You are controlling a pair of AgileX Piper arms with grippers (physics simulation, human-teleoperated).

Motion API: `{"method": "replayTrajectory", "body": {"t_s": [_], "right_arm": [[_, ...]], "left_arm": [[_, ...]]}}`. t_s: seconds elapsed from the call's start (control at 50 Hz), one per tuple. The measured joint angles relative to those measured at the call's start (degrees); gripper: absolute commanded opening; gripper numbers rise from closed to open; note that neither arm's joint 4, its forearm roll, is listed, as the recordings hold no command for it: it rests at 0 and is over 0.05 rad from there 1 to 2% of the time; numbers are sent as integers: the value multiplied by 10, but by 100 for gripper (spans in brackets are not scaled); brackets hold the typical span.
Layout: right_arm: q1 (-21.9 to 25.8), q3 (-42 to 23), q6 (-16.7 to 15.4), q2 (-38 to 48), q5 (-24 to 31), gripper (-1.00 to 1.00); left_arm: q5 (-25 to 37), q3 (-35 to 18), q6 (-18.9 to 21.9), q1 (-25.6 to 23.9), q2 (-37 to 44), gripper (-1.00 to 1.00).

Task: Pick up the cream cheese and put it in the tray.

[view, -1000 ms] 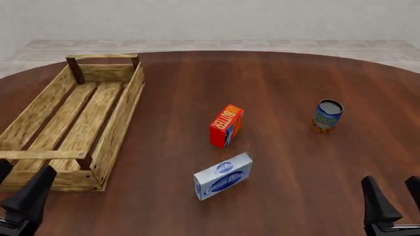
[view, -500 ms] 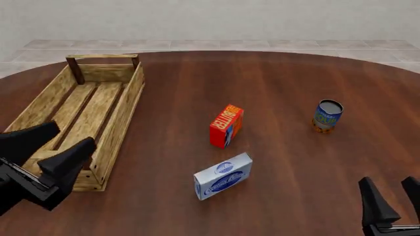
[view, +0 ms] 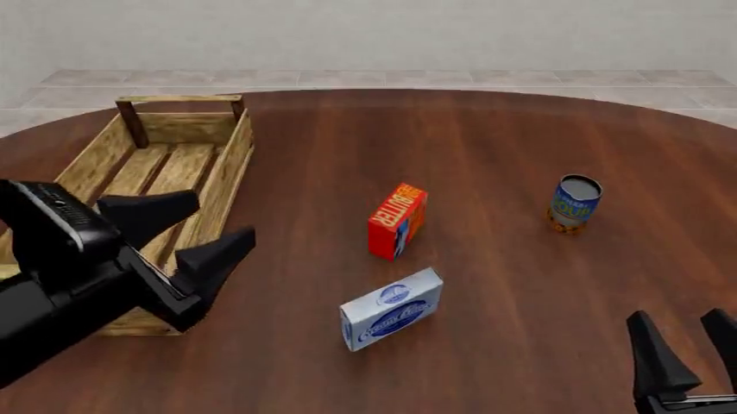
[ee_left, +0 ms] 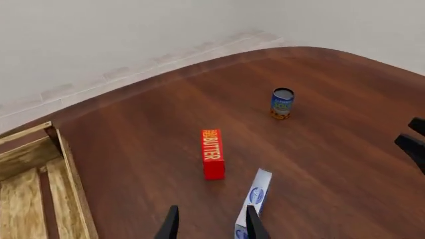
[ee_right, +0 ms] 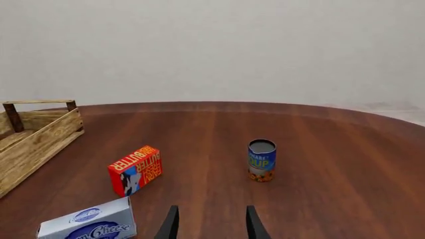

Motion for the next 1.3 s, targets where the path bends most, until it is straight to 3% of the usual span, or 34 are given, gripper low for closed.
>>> {"method": "replayTrajectory", "body": {"t_s": [0.86, 1.3], "right_arm": [[-5, 0, -4, 0, -7, 100], [-14, 0, -10, 0, -8, 100]], "left_arm": [[-50, -45, 34, -123, 208, 100], [-13, -79, 74, -124, 274, 100]]}}
